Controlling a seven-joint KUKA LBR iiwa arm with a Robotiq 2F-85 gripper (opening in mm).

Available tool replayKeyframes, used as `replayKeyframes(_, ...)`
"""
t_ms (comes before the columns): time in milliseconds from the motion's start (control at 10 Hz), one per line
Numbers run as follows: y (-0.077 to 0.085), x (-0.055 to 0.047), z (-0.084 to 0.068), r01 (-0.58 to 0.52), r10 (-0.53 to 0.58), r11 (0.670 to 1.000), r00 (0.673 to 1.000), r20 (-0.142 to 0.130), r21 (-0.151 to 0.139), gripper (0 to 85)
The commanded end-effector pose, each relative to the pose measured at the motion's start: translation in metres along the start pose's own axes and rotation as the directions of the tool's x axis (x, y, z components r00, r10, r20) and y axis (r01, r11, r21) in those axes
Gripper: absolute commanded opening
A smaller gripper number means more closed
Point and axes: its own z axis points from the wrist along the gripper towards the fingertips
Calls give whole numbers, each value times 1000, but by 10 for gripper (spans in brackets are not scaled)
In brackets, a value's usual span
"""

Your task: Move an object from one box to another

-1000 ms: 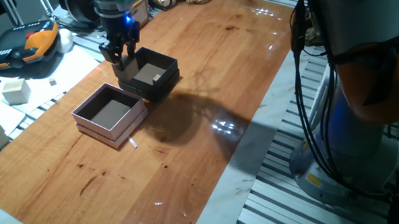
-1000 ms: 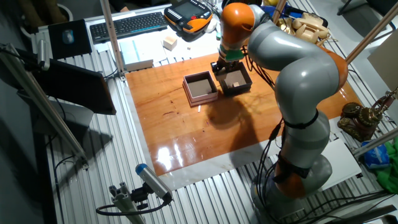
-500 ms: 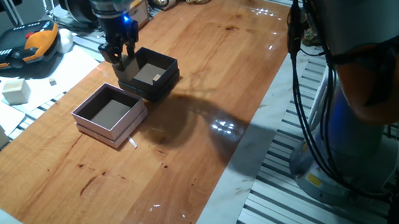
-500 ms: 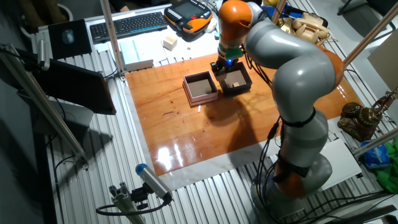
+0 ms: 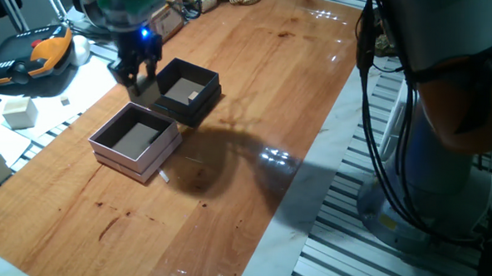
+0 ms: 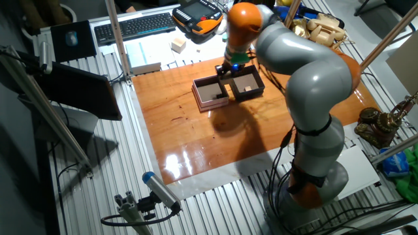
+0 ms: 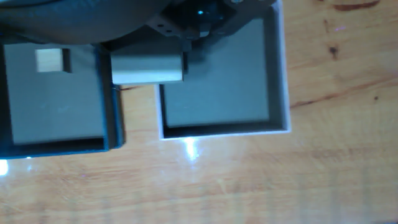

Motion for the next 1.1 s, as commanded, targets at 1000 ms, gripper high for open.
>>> replayKeyframes(1000,38,0,61,0,0,1000,1000,31,5,0)
